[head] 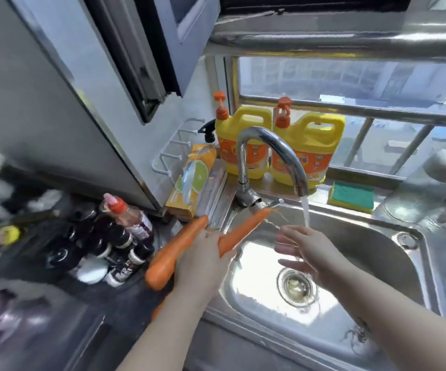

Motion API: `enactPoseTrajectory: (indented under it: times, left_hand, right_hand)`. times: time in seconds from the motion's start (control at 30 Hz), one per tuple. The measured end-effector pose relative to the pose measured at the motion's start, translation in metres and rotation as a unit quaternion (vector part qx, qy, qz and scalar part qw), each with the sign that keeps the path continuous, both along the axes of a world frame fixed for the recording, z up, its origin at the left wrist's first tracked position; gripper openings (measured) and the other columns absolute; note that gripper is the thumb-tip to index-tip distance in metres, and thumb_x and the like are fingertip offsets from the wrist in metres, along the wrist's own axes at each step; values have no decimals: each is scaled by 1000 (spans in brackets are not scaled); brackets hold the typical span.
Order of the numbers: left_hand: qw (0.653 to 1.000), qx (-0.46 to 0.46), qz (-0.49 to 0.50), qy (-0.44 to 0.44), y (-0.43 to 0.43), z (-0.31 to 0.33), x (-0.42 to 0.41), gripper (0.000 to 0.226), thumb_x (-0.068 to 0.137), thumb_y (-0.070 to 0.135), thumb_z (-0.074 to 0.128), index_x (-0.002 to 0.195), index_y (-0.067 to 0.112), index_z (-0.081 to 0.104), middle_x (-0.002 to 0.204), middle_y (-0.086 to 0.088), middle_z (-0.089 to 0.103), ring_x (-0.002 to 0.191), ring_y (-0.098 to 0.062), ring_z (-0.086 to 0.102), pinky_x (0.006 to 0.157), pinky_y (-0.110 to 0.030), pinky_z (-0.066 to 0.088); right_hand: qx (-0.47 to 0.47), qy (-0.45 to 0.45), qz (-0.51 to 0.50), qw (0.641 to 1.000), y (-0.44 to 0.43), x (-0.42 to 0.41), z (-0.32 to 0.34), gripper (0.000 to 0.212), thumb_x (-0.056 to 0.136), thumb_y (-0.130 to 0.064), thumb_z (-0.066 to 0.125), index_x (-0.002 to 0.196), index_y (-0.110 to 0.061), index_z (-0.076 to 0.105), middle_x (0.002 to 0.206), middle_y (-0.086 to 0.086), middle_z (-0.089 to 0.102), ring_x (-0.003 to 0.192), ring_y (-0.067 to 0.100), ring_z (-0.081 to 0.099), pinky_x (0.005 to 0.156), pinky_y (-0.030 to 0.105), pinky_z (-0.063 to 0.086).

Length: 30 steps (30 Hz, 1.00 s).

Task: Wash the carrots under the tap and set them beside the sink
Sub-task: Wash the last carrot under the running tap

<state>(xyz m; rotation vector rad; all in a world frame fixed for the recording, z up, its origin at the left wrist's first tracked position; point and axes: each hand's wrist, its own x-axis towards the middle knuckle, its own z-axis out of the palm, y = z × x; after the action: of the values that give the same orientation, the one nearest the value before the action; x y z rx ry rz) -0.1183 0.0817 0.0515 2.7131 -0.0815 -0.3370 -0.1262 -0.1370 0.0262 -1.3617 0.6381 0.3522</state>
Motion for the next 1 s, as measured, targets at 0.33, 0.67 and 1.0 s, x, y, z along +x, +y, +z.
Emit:
enactPoseTrajectory:
  times: [0.33,0.67,1.0]
  left_hand:
    - [982,163,47,-81,64,-32,-51,49,97,52,52,143,42,38,141,14,44,134,-16,42,108,-34,32]
    - [969,214,77,-93,74,-59,-68,44,94,46,59,136,36,50,132,6,50,119,-18,52,96,-36,37]
    - [969,190,57,-146,73,-72,-67,48,72,33,86,116,31,68,112,4,62,101,-21,61,81,-39,47]
  right_hand:
    - [-60,19,234,970,77,-1,-22,21,96,-25,66,116,-22,64,112,4,71,97,20,68,90,43,57]
    - [-49,14,272,961,110,7,-37,28,97,-22,66,123,-13,63,116,12,71,99,24,69,95,44,56]
    - [-48,0,271,961,111,10,-49,8,99,-24,63,105,-23,68,106,4,74,97,21,70,89,40,58]
